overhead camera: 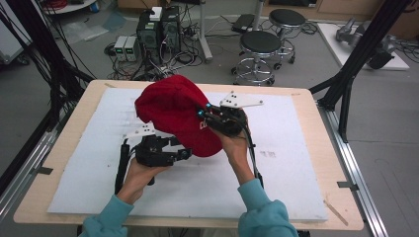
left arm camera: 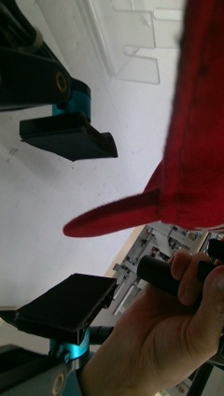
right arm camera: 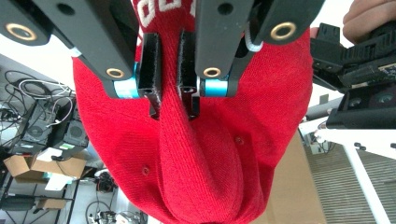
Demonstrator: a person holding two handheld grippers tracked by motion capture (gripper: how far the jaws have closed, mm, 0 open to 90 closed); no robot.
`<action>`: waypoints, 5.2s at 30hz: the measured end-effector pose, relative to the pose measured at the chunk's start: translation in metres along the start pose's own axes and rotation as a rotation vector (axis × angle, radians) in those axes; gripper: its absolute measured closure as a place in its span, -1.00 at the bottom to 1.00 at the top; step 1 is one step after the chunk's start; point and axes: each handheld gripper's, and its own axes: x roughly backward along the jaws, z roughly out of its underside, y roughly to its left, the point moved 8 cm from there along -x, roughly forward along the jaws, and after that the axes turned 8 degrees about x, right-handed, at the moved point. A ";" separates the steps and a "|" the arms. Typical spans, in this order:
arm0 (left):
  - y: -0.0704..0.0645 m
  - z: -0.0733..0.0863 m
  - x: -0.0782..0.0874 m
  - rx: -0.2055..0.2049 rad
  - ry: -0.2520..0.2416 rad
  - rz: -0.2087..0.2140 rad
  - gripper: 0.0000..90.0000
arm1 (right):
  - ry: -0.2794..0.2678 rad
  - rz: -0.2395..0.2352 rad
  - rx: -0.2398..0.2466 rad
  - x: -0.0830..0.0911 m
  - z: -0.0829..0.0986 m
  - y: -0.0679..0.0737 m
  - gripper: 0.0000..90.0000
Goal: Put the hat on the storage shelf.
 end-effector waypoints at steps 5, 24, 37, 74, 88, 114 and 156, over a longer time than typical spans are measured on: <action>-0.001 0.002 -0.004 -0.002 0.014 0.011 0.04 | -0.005 -0.018 -0.005 -0.003 -0.001 0.004 0.86; -0.001 0.002 0.002 -0.014 0.039 -0.001 0.89 | 0.002 -0.106 0.030 -0.008 0.001 0.017 0.81; 0.010 -0.002 0.016 -0.066 0.045 -0.082 0.89 | 0.110 -0.023 0.056 -0.011 0.012 0.011 -0.74; 0.086 -0.088 0.072 -0.305 0.161 -0.472 0.89 | 0.146 0.214 0.010 0.111 0.070 -0.018 -0.77; 0.107 -0.090 0.057 -0.325 0.224 -0.541 0.89 | 0.105 0.319 -0.041 0.165 0.126 -0.020 -0.77; 0.112 -0.080 0.030 -0.371 0.253 -0.636 0.89 | 0.073 0.382 -0.090 0.159 0.166 -0.031 -0.77; 0.129 -0.047 0.016 -0.310 0.206 -0.676 -0.13 | 0.111 0.369 -0.105 0.152 0.174 -0.029 -0.77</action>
